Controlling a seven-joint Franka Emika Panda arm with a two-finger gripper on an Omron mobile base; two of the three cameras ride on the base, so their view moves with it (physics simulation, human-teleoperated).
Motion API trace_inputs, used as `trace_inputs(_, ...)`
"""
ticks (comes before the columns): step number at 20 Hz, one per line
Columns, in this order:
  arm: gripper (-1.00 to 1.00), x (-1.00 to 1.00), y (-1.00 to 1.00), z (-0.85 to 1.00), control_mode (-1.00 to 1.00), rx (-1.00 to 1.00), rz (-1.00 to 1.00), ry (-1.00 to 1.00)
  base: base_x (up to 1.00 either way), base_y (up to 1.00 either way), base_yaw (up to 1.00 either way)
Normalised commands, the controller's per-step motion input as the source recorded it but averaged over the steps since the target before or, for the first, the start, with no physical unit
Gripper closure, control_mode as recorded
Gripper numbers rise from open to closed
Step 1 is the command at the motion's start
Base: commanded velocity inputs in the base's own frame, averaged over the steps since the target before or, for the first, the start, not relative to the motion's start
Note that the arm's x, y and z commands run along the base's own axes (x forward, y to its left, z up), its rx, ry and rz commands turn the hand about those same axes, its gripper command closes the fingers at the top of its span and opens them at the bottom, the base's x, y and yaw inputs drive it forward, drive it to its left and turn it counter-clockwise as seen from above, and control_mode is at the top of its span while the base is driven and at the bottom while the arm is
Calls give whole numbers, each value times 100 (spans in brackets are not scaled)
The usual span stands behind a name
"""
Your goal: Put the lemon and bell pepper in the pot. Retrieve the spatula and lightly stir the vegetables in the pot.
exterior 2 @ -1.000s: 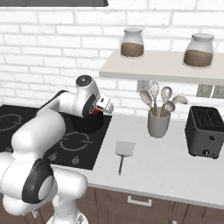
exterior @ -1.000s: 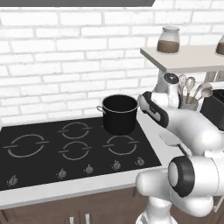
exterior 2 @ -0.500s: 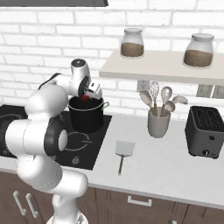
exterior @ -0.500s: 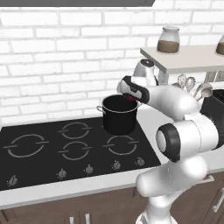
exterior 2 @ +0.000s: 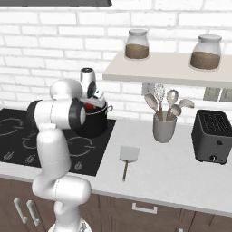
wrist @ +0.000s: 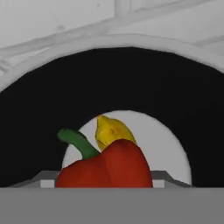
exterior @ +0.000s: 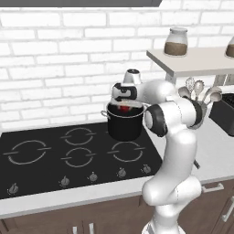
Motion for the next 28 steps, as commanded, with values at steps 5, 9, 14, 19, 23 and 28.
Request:
trace_inputs(5, -100, 27, 10, -43, -100, 0, 0, 5, 0, 0, 0)
trace_inputs(9, -100, 0, 0, -4, -100, 0, 0, 0, 0, 0, 0)
trace_inputs(14, -100, -23, 0, 7, -100, 0, 0, -2, 0, 0, 0)
trace_inputs(19, -100, -93, 0, 63, -100, 0, 0, -11, 0, 0, 0)
trace_inputs(23, -100, -100, -13, 23, -100, 0, 0, -13, 0, 0, 0)
trace_inputs(28, -100, -100, -45, 0, -100, 0, 0, -13, 0, 0, 0)
